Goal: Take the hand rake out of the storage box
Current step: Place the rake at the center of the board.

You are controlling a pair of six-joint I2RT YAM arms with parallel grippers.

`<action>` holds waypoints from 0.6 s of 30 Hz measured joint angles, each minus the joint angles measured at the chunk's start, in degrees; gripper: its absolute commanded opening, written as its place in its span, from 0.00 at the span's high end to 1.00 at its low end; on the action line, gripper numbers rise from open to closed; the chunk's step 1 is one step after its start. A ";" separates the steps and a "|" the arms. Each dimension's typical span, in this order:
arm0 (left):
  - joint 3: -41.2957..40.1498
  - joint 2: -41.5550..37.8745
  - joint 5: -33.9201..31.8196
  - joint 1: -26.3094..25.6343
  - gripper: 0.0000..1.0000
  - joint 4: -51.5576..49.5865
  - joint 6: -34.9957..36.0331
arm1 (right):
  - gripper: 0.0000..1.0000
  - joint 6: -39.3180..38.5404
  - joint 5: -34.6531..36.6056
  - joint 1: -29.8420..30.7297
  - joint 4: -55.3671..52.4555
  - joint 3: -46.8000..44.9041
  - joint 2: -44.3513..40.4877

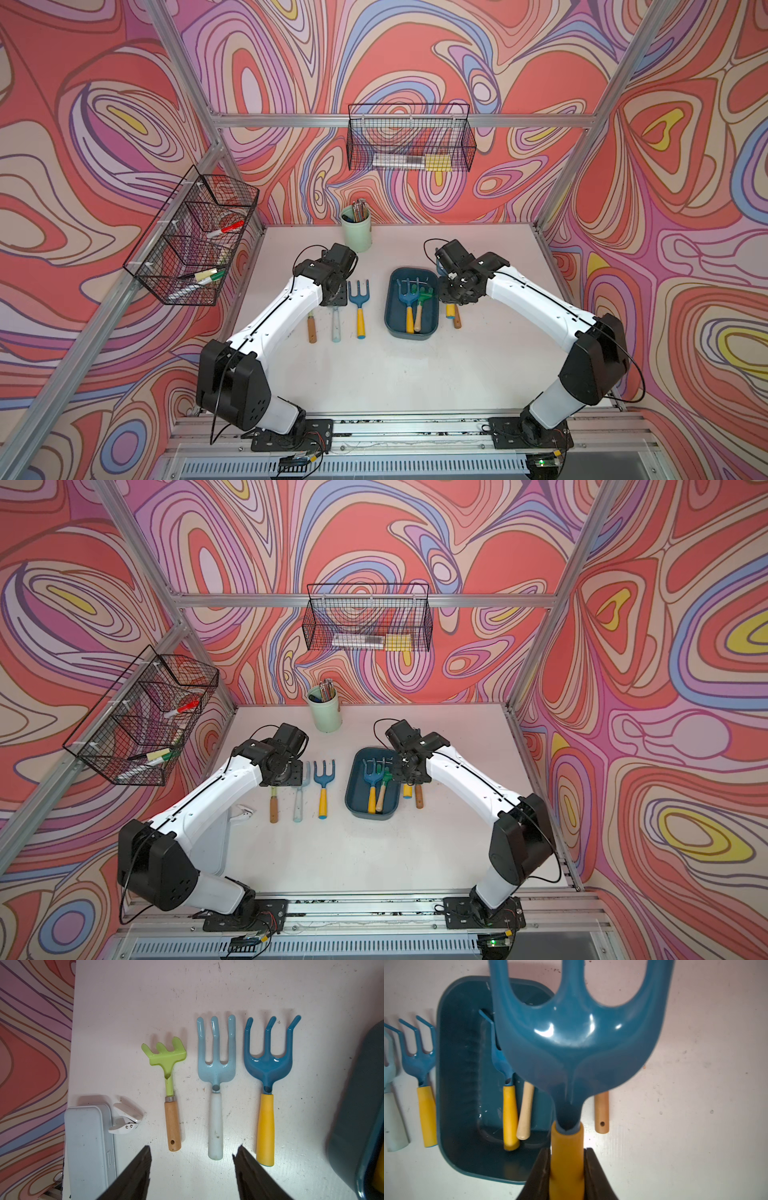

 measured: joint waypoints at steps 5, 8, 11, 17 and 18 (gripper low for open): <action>0.00 0.00 0.00 0.00 0.33 0.04 0.02 | 0.99 -4.81 -1.14 -6.16 0.48 -5.49 -2.38; 0.00 0.00 0.02 0.00 0.33 0.09 0.02 | 0.99 -7.74 -0.68 -8.98 0.68 -7.61 -2.93; 0.00 0.00 0.00 0.00 0.33 0.15 0.04 | 0.99 -10.19 -0.37 -11.19 1.44 -9.11 -3.10; 0.00 0.00 0.02 0.00 0.33 0.17 0.07 | 0.99 -13.92 -1.95 -14.99 2.99 -11.50 -5.09; 0.00 0.00 0.02 0.00 0.33 0.17 0.07 | 0.99 -14.58 -2.29 -15.28 3.52 -11.78 -5.16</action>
